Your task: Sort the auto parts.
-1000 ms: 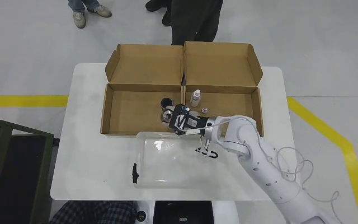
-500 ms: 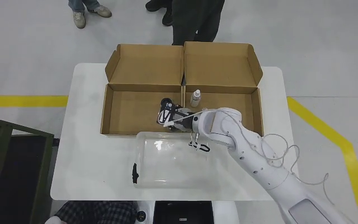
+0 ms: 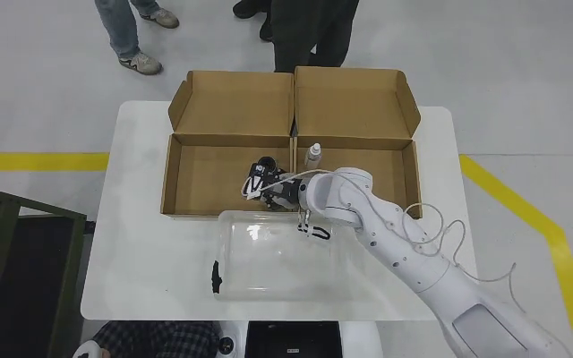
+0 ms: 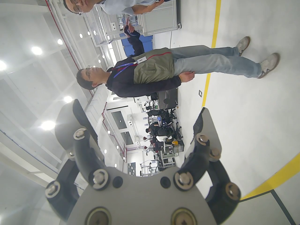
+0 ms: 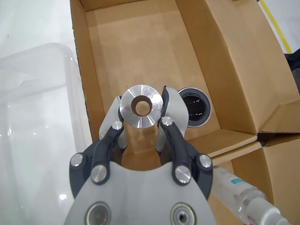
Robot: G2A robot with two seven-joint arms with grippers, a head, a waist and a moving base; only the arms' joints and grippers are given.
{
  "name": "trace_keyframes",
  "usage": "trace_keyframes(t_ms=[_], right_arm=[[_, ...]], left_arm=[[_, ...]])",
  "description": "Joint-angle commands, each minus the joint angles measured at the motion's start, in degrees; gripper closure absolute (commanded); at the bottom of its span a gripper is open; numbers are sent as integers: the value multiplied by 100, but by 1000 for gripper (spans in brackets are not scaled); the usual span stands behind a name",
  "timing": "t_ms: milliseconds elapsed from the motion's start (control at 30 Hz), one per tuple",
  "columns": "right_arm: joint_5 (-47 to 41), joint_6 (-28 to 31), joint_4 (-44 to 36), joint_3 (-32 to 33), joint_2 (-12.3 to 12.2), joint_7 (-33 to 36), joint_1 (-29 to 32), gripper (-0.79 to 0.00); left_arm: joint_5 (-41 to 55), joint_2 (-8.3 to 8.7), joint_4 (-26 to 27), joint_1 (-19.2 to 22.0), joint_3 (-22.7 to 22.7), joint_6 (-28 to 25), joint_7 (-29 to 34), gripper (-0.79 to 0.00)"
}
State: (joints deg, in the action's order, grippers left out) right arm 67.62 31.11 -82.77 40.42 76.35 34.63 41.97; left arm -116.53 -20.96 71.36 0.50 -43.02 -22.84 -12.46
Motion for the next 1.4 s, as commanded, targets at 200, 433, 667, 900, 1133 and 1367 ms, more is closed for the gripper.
trace_keyframes(t_ms=[200,433,667,900,1133,1367], right_arm=[[11,5,319,-132,106,72,-161,0],[83,13,477,-214,177,176,-250,0],[152,29,621,-290,246,261,-320,0],[224,54,720,-324,296,304,-347,-95],[255,85,814,-346,345,322,-359,-240],[272,119,875,-341,385,354,-373,-299]], left_arm=[[0,0,0,0,0,0,0,-785],[0,0,0,0,0,0,0,-785],[0,0,0,0,0,0,0,-785],[0,0,0,0,0,0,0,-785],[0,0,0,0,0,0,0,-785],[0,0,0,0,0,0,0,-785]])
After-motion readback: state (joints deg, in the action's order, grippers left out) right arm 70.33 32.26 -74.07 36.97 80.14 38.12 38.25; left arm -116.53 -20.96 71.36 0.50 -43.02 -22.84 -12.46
